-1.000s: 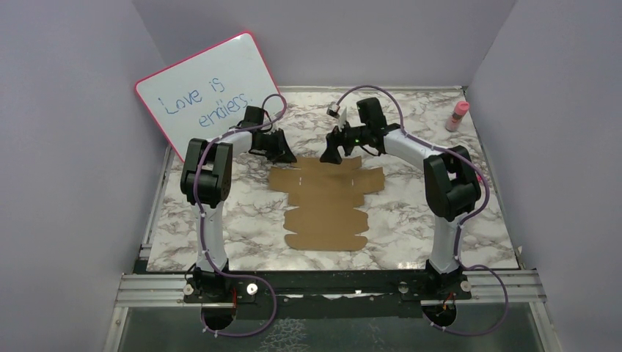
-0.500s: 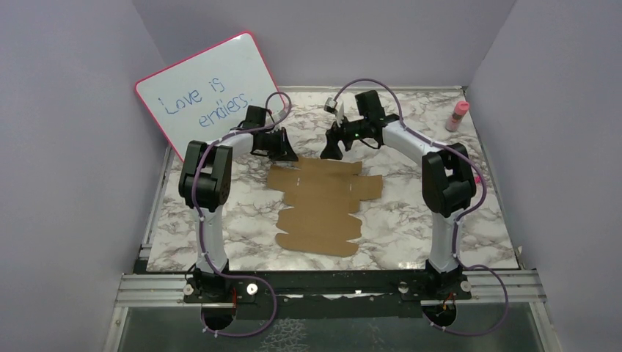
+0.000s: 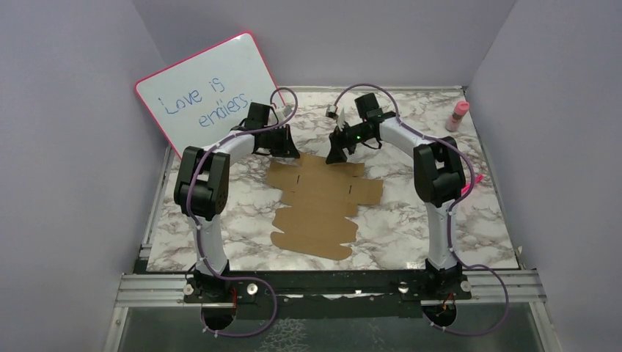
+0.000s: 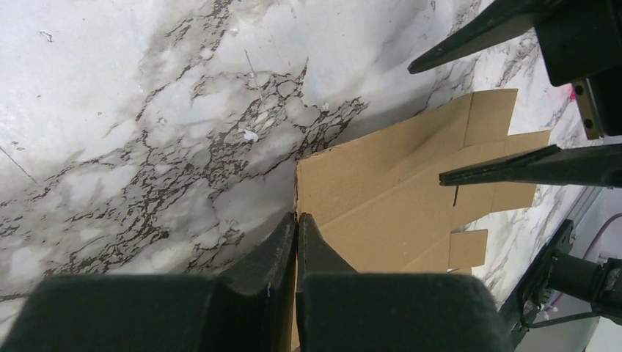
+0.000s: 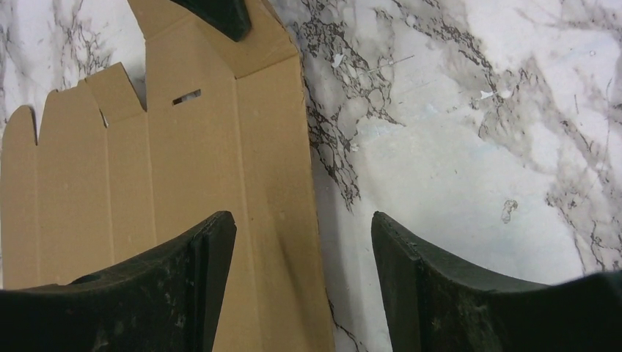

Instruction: Fold the paper box

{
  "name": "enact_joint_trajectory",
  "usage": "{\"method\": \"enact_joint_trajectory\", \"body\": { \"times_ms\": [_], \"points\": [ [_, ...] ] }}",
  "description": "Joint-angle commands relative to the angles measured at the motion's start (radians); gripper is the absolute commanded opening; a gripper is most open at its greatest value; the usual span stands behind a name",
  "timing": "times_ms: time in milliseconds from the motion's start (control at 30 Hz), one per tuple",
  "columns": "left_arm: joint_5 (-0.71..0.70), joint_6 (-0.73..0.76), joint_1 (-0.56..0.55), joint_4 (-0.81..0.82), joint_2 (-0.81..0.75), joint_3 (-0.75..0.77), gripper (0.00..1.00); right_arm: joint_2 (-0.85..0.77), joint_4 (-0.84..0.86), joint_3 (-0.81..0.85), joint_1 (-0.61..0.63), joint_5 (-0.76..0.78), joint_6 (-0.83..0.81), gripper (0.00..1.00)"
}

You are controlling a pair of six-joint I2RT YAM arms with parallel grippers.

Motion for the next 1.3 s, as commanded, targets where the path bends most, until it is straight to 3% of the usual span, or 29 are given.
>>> {"method": "enact_joint_trajectory", "body": {
  "times_ms": [0,400,867,1267],
  "points": [
    [-0.027,0.029,-0.008,0.023,-0.057,-0.013,0.03,0.046,-0.093,0.054,-0.005,-0.060,-0.043,0.71],
    [-0.026,0.022,-0.016,0.039,-0.065,-0.021,0.03,0.119,-0.257,0.142,-0.007,-0.193,-0.143,0.52],
    [-0.026,0.013,-0.016,0.067,-0.093,-0.041,0.03,0.168,-0.315,0.184,-0.007,-0.212,-0.163,0.41],
    [-0.045,-0.012,-0.018,0.076,-0.108,-0.049,0.08,0.156,-0.384,0.229,-0.008,-0.182,-0.193,0.13]
  ]
}}
